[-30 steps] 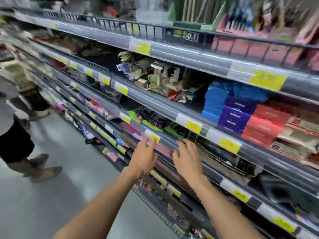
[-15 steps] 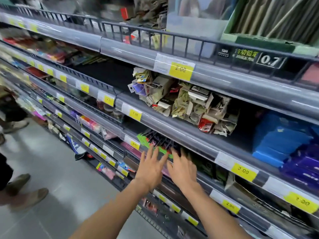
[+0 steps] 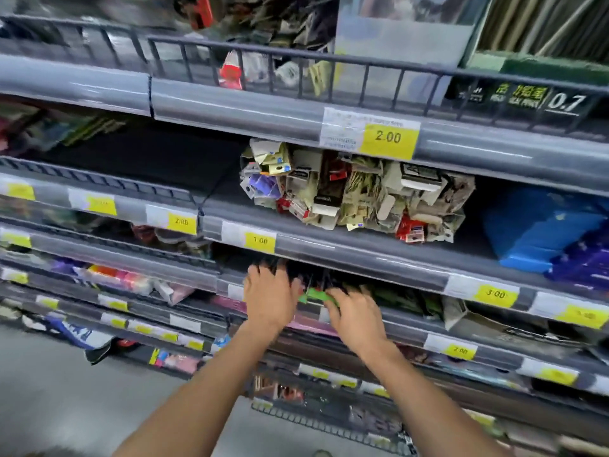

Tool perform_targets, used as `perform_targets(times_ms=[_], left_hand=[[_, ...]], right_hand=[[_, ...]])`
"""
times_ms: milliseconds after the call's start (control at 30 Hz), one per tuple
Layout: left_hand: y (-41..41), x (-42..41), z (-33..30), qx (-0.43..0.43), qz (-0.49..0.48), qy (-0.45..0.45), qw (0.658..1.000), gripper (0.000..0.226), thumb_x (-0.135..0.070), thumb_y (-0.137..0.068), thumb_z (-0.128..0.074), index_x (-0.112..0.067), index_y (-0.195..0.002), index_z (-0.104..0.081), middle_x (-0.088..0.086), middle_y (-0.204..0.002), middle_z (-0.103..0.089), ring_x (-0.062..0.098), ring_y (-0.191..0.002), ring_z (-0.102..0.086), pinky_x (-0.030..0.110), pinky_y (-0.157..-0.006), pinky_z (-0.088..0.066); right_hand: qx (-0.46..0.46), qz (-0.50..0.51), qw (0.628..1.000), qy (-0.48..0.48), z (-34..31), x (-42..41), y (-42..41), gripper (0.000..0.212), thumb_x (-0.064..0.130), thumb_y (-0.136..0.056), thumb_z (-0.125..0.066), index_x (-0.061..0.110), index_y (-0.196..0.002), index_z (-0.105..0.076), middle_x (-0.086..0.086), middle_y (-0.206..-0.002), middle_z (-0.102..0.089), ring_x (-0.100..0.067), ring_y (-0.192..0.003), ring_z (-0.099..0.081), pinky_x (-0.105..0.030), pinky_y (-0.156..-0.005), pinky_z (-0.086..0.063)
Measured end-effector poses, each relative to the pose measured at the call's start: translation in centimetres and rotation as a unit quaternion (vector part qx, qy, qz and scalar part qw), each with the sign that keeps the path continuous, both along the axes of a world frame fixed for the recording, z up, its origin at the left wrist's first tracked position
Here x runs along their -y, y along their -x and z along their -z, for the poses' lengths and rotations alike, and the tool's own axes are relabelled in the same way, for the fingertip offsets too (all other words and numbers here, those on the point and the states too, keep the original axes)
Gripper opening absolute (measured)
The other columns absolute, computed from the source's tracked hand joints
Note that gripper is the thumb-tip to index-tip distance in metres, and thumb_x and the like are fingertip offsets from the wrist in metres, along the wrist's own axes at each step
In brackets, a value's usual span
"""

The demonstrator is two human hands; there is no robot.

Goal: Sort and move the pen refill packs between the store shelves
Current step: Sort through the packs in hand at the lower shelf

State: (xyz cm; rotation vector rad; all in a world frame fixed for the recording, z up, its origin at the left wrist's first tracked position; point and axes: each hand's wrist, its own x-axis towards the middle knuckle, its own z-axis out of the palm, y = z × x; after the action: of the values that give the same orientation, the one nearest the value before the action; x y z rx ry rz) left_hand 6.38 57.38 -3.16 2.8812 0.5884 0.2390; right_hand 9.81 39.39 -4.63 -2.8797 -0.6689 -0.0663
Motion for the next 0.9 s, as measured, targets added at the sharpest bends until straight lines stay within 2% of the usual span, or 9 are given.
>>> perform_targets(times_ms=[100, 233, 333, 467, 600, 700, 767, 833, 900], left_hand=[[-1.6, -0.4, -0.4, -0.094, -0.011, 0.059, 0.994, 0.064, -0.063, -0.092, -0.059, -0.013, -0.133, -0.059, 0.023, -0.132, -0.061, 0.042, -0.126, -0.05, 0.049, -0.102, -0.041], [-2.9, -0.6, -1.0, -0.117, -0.009, 0.138, 0.983, 0.067, -0.059, -0.089, -0.066, -0.007, -0.132, -0.061, 0.024, -0.138, -0.059, 0.041, -0.13, -0.047, 0.043, -0.104, -0.041], [-3.4, -0.9, -1.6, -0.107, -0.016, 0.231, 0.967, 0.059, -0.045, -0.088, -0.075, -0.003, -0.127, -0.062, 0.025, -0.136, -0.06, 0.037, -0.129, -0.05, 0.037, -0.102, -0.047], [-3.8, -1.3, -2.4, -0.115, -0.044, 0.3, 0.946, 0.051, -0.039, -0.087, -0.082, 0.001, -0.116, -0.069, 0.02, -0.127, -0.069, 0.032, -0.116, -0.066, 0.038, -0.1, -0.055], [-4.0, -1.0, -2.9, -0.135, -0.079, 0.311, 0.937, 0.046, -0.047, -0.092, -0.072, -0.006, -0.112, -0.075, 0.012, -0.126, -0.071, 0.029, -0.125, -0.06, 0.035, -0.11, -0.043], [-4.3, -0.1, -3.5, -0.117, -0.084, 0.316, 0.938, 0.028, -0.038, -0.091, -0.071, -0.011, -0.087, -0.073, 0.006, -0.101, -0.074, 0.026, -0.106, -0.07, 0.031, -0.096, -0.052], [-4.7, 0.3, -3.7, -0.101, -0.084, 0.334, 0.933, 0.023, -0.033, -0.092, -0.069, -0.011, -0.091, -0.071, 0.006, -0.098, -0.07, 0.028, -0.104, -0.072, 0.03, -0.088, -0.054], [-4.7, 0.6, -3.7, -0.097, -0.089, 0.363, 0.922, 0.03, -0.033, -0.096, -0.066, -0.006, -0.109, -0.072, 0.012, -0.116, -0.071, 0.03, -0.108, -0.069, 0.03, -0.085, -0.051], [-4.6, 0.4, -3.3, -0.074, -0.101, 0.409, 0.904, 0.023, -0.027, -0.096, -0.07, -0.006, -0.105, -0.072, 0.013, -0.118, -0.074, 0.025, -0.094, -0.064, 0.025, -0.075, -0.046]], right_hand=[[-0.029, 0.014, 0.999, -0.009, -0.4, -0.7, 0.1, 0.036, 0.035, -0.101, -0.049, 0.03, -0.135, -0.061, -0.01, -0.109, -0.075, -0.034, -0.101, -0.066, -0.042, -0.098, -0.047], [-0.084, 0.095, 0.986, -0.107, -1.5, -1.9, 0.8, 0.047, 0.026, -0.102, -0.049, 0.021, -0.148, -0.049, -0.018, -0.114, -0.074, -0.041, -0.109, -0.063, -0.04, -0.099, -0.045], [-0.125, 0.172, 0.963, -0.168, -2.1, -2.7, 1.0, 0.053, 0.027, -0.104, -0.047, 0.012, -0.153, -0.035, -0.022, -0.1, -0.073, -0.043, -0.104, -0.062, -0.041, -0.078, -0.046], [-0.155, 0.219, 0.94, -0.211, -2.8, -3.2, 0.6, 0.04, 0.025, -0.104, -0.05, 0.008, -0.14, -0.053, -0.024, -0.103, -0.071, -0.041, -0.096, -0.065, -0.04, -0.076, -0.051], [-0.201, 0.285, 0.897, -0.272, -3.1, -3.4, -0.1, 0.038, 0.024, -0.1, -0.058, 0.004, -0.133, -0.059, -0.026, -0.118, -0.067, -0.041, -0.099, -0.067, -0.044, -0.085, -0.056], [-0.239, 0.302, 0.885, -0.263, -3.6, -3.9, -1.0, 0.028, 0.03, -0.097, -0.064, 0.004, -0.108, -0.065, -0.02, -0.107, -0.07, -0.033, -0.091, -0.066, -0.032, -0.074, -0.049], [-0.262, 0.314, 0.874, -0.263, -3.7, -4.3, -1.6, 0.021, 0.026, -0.095, -0.065, 0.007, -0.087, -0.064, -0.015, -0.094, -0.067, -0.026, -0.073, -0.059, -0.027, -0.067, -0.041], [-0.29, 0.331, 0.857, -0.27, -3.7, -4.5, -1.9, 0.02, 0.022, -0.093, -0.065, 0.003, -0.094, -0.069, -0.015, -0.096, -0.067, -0.023, -0.074, -0.058, -0.026, -0.067, -0.042], [-0.307, 0.344, 0.839, -0.29, -3.5, -4.5, -2.4, 0.03, 0.02, -0.093, -0.067, -0.003, -0.111, -0.07, -0.018, -0.111, -0.071, -0.028, -0.093, -0.066, -0.029, -0.075, -0.048]])
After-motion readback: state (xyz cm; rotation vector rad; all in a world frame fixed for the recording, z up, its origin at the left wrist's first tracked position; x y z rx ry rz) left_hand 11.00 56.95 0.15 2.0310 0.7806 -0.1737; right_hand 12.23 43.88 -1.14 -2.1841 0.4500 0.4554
